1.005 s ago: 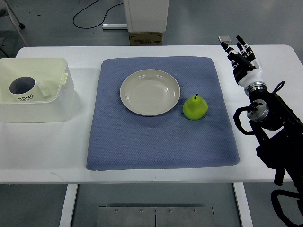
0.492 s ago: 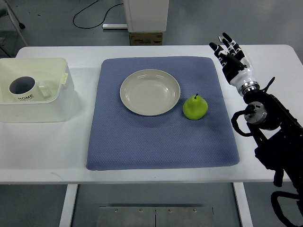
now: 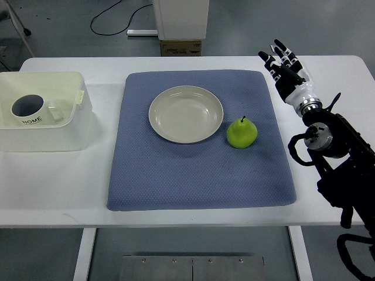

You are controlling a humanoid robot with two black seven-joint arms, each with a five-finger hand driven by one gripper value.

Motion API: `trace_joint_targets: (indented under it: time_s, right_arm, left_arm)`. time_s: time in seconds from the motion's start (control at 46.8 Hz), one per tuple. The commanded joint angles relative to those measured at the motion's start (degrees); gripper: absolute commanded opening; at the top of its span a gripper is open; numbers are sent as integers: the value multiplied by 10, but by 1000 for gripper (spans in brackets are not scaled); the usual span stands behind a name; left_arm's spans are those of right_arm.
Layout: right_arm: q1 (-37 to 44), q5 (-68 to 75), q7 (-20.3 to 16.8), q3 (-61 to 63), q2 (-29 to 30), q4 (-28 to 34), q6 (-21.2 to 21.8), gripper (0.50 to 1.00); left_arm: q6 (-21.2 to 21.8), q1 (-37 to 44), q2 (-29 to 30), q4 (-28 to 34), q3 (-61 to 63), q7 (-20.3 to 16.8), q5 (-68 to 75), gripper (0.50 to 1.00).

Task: Place pear on plate with right hand
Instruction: 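Move the right hand toward the green pear, fingers open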

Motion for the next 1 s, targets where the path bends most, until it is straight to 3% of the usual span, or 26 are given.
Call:
trace_joint_targets:
  time_s: [0.0, 0.257, 0.47, 0.727, 0.983]
  right_arm:
    - [-2, 0, -6, 0, -6, 3, 1, 1000]
    - [-7, 0, -5, -8, -32, 5, 48, 1000]
    - [-7, 0, 11, -50, -68, 11, 57, 1000]
    - [-7, 0, 89, -127, -130, 11, 104, 1000]
    - [-5, 0, 197, -247, -186, 11, 123, 1000]
  left_arm:
    - [0, 0, 0, 0, 0, -1, 0, 1000]
    - [0, 0, 0, 0, 0, -1, -1, 1000]
    - [0, 0, 0, 0, 0, 0, 0, 1000]
    - [0, 0, 0, 0, 0, 0, 0, 1000]
    - [0, 0, 0, 0, 0, -1, 0, 1000]
